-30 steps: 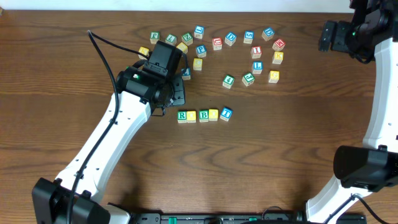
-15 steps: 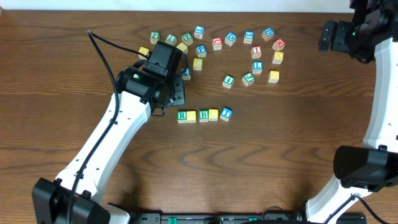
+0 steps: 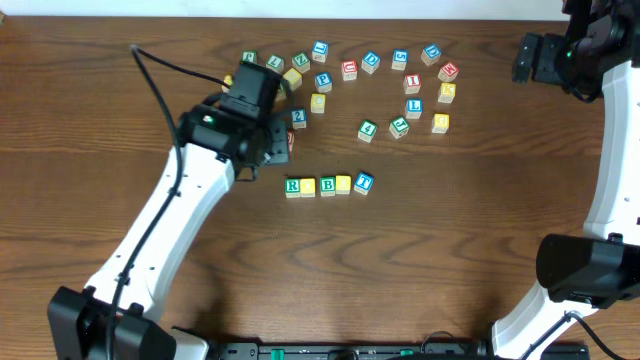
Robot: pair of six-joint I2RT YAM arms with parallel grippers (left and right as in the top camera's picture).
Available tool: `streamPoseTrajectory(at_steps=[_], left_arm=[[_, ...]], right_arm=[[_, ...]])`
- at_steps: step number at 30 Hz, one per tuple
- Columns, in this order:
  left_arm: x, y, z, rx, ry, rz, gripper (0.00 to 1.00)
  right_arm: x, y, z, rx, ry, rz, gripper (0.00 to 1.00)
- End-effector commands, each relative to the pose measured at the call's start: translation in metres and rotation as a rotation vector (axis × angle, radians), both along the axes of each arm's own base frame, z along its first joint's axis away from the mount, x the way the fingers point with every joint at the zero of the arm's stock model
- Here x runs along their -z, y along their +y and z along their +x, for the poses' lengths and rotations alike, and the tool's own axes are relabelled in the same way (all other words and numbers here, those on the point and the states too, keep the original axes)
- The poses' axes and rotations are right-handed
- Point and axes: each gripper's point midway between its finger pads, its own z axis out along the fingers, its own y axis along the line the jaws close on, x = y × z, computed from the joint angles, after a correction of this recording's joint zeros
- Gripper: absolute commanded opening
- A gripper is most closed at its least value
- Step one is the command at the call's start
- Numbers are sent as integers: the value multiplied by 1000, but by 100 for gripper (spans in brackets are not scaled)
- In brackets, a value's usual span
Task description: Spell out ROBOT
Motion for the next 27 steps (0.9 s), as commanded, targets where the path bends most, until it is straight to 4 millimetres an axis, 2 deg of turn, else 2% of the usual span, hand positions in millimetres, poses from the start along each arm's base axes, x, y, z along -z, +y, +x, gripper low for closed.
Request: streamPoseTrajectory(at_steps=[1, 3, 6, 11, 16, 18, 23, 24, 25, 27], left_arm=[[-8, 16, 0, -25, -4, 6, 45], [-7, 1, -6, 8, 18, -40, 37], [-1, -28, -9, 29, 31, -78, 34], [34, -89, -11, 100, 70, -90, 33], [70, -150, -23, 235, 83, -80, 33], [77, -168, -25, 272, 68, -89, 33], [88, -197, -17, 298, 14, -126, 30], [92, -199, -15, 283, 8, -120, 29], [106, -205, -15, 285, -1, -91, 29], [112, -209, -17, 295, 4, -85, 29]], right_arm=[[0, -1, -1, -8, 3, -6, 99], [0, -1, -1, -8, 3, -6, 99], [0, -1, -1, -8, 2, -6, 99], [0, -2, -1, -8, 3, -6, 99], [0, -2, -1, -8, 3, -6, 99], [0, -1, -1, -8, 2, -6, 99], [0, -1, -1, -8, 2, -6, 99], [0, -2, -1, -8, 2, -6, 99], [0, -1, -1, -8, 3, -6, 99], [0, -1, -1, -8, 2, -6, 99]])
